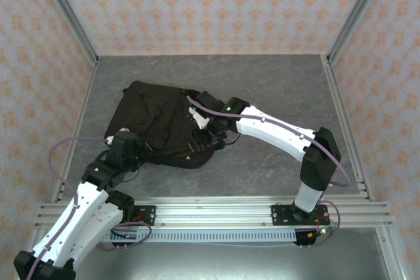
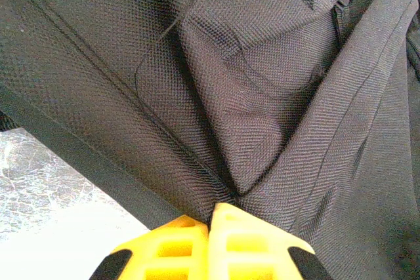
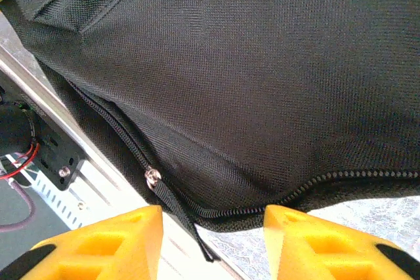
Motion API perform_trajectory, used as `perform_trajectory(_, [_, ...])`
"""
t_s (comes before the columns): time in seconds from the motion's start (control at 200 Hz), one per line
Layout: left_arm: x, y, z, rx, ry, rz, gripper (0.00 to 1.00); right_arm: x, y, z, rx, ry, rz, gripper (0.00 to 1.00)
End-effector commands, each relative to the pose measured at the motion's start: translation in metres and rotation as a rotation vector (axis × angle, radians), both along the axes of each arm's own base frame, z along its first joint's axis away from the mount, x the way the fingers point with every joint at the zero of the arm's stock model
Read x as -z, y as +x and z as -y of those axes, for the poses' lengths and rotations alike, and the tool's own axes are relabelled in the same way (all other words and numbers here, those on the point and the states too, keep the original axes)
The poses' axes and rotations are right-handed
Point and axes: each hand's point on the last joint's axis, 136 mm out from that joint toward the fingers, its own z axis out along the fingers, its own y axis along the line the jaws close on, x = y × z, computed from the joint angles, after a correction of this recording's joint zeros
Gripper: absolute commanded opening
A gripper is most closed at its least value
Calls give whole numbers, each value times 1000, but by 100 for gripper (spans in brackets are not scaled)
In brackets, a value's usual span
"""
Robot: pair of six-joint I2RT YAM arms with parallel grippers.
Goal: Pack the student bag
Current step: Zip the student bag at the middle-left of the table.
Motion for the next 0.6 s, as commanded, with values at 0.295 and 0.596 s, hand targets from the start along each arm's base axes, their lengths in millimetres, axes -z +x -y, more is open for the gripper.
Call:
perform_trajectory(0.295, [-10, 4, -5, 1, 30, 22, 0, 2, -34, -13, -53, 115, -178, 39])
perform_trajectory(0.596, [-6, 6, -3, 1, 23, 14, 0, 7, -44, -11, -47, 124, -201, 37])
